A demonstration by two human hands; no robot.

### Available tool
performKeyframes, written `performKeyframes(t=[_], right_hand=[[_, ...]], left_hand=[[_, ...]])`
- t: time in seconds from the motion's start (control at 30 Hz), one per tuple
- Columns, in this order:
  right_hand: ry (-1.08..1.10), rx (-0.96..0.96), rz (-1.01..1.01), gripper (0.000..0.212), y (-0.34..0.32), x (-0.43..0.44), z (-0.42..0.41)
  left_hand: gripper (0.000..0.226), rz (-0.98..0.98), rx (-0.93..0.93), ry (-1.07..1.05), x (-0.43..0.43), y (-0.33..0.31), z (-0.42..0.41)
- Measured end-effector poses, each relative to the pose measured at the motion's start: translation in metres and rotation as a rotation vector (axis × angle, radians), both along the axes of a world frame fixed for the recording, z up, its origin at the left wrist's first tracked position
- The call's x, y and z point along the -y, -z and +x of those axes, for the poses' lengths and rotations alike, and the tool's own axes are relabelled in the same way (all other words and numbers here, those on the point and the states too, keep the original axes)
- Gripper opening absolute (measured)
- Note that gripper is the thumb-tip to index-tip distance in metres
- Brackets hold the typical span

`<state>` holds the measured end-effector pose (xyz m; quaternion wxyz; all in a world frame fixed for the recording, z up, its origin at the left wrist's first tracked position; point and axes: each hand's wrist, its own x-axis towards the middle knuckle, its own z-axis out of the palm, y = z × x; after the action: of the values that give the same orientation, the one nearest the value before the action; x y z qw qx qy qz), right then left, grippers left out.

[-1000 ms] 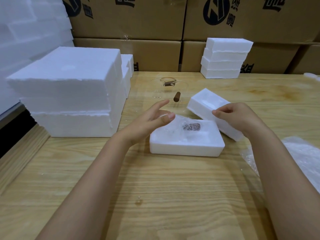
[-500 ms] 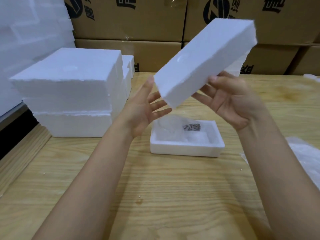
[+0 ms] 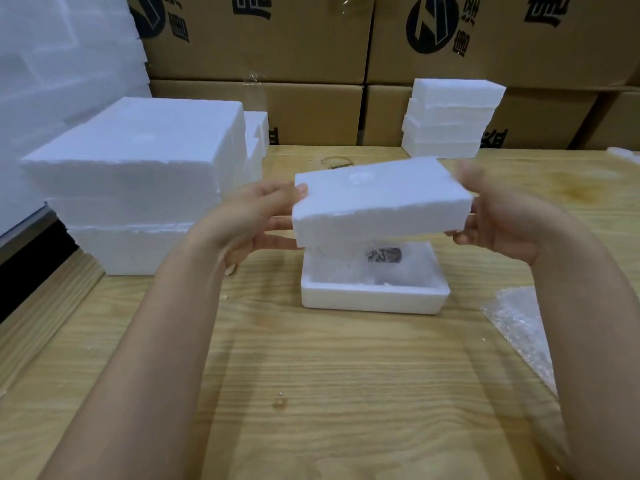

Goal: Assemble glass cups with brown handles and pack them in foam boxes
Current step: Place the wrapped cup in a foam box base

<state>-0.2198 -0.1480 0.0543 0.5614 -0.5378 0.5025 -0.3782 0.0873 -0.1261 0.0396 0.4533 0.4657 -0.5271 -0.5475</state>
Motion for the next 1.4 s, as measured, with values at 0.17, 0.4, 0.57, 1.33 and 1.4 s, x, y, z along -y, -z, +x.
performKeyframes(t=[0.17,0.4,0.57,1.33,1.4], right_hand=[[-0.184,-0.163,0.058,0.025,0.004,-0.003,-0.008],[-0.239,-0.219,0.124,0.025,0.015,0.0,-0.013],[-0.308,-0.206,0.115,0.026,0.018,-0.001,-0.015],[-0.341,-0.147,0.149,0.06,0.033,-0.002,-0.025],[-0.33,-0.171,0.112,0.066,0.032,-0.004,-0.024]], left_hand=[[0.025,0.039,0.145,0.038,0.0,0.001,0.004],[0.035,0.098,0.223,0.102,-0.002,0.005,0.003],[0.031,0.117,0.241,0.124,-0.004,0.003,0.004],[0.046,0.175,0.419,0.126,-0.001,0.012,0.001],[0.047,0.149,0.435,0.12,-0.004,0.014,-0.001]])
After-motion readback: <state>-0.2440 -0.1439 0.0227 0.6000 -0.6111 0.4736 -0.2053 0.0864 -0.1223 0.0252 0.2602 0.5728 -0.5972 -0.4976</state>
